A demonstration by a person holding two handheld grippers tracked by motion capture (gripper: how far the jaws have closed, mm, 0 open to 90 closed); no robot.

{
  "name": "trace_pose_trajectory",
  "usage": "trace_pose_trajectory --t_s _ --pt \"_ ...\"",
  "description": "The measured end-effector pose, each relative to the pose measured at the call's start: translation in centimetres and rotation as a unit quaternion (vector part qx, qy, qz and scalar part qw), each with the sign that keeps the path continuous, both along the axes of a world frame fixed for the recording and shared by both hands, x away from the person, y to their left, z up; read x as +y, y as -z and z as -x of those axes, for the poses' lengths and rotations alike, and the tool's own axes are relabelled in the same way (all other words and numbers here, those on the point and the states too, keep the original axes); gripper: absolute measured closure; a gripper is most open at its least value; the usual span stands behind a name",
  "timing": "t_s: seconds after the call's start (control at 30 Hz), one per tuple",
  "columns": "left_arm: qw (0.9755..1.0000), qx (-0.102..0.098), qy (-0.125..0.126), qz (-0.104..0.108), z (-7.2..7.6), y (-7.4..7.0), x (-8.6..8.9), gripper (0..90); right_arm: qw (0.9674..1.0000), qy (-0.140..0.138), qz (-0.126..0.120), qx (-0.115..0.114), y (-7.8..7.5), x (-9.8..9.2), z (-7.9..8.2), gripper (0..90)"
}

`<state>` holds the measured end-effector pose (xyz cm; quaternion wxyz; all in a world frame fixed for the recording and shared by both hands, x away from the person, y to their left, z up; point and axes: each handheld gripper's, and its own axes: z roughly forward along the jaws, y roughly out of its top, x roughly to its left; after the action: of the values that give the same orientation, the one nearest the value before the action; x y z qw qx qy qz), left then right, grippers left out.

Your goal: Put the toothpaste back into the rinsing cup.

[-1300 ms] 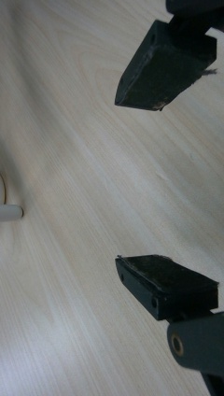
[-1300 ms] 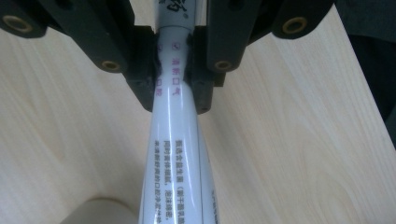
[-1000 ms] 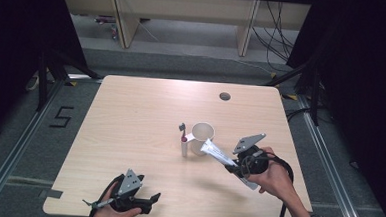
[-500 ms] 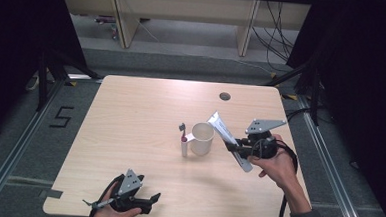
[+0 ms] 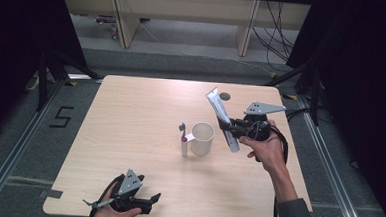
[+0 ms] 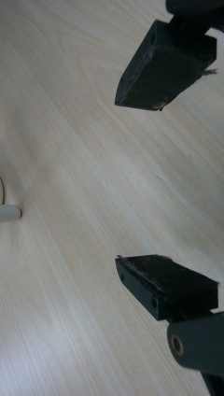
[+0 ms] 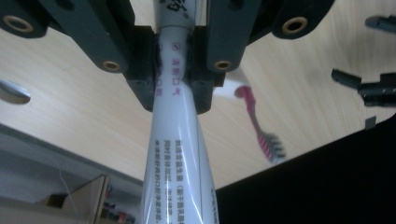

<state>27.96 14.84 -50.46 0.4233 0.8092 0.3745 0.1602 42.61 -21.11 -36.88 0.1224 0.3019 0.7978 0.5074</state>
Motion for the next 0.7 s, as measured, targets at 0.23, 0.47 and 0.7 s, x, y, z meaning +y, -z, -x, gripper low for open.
trace_pose_trajectory --t_s 0.23,0.47,0.7 --pt "1.0000 -0.001 -0.002 0.006 0.0 0.0 -0.1 18.1 0.9991 0.025 -0.023 -0.026 -0.2 1.3 -1.4 77.3" --pt "1.0000 0.000 0.001 0.008 0.0 0.0 -0.1 18.1 0.9982 0.027 -0.043 -0.032 0.1 2.7 -2.9 77.3" --pt "0.9999 0.001 0.008 -0.009 0.0 0.0 0.0 18.1 0.9974 0.032 -0.056 -0.031 0.8 3.7 -3.7 77.2"
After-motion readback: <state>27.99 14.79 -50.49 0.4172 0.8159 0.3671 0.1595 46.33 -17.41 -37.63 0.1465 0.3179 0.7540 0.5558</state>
